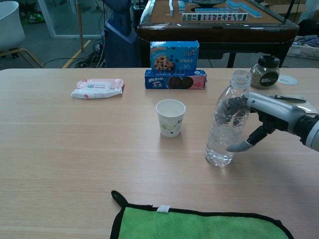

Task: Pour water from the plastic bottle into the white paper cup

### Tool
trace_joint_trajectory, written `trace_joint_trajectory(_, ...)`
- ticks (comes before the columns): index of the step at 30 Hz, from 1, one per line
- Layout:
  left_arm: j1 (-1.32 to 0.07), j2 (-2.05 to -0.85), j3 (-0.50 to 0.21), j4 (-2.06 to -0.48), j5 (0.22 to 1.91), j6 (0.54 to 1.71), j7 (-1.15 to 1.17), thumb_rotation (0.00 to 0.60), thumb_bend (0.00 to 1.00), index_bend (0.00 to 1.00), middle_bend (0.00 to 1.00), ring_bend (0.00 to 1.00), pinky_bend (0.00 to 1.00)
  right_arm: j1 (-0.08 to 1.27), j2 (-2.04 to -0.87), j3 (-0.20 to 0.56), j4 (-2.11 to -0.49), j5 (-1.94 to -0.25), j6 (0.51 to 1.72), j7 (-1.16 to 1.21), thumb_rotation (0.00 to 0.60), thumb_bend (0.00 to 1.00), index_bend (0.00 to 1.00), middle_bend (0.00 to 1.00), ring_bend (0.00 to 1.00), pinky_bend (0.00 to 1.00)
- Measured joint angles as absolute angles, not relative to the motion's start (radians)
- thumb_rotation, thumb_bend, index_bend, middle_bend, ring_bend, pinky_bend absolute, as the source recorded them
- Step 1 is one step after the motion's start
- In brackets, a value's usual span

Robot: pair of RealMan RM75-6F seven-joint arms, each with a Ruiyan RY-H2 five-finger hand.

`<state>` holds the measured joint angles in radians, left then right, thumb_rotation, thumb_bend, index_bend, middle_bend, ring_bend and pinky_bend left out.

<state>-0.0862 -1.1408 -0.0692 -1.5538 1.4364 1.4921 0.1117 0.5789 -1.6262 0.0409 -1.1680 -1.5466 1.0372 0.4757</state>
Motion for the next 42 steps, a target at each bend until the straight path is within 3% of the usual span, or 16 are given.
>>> trace_joint_trajectory(22, -0.085, -1.139, -0.068, -1.555, 1.436, 1.491, 0.113, 0.6, 0.04, 0.56, 0.53, 0.46, 0.66, 0.575, -1.633, 0.052, -1.164, -1.543, 1.091, 0.464, 0.6, 0.01, 0.52, 0.51, 0.42, 0.37)
trace_joint_trajectory(34, -0.087, -1.141, -0.067, -1.552, 1.439, 1.489, 0.116, 0.6, 0.04, 0.56, 0.53, 0.46, 0.66, 0.567, -1.589, 0.102, -1.221, -1.507, 1.134, 0.346, 0.6, 0.13, 0.57, 0.56, 0.48, 0.44)
trace_joint_trajectory(42, -0.087, -1.142, -0.067, -1.553, 1.44, 1.49, 0.117, 0.6, 0.04, 0.56, 0.53, 0.46, 0.66, 0.58, -1.554, 0.142, -1.253, -1.44, 1.104, 0.19, 0.6, 0.14, 0.58, 0.56, 0.49, 0.47)
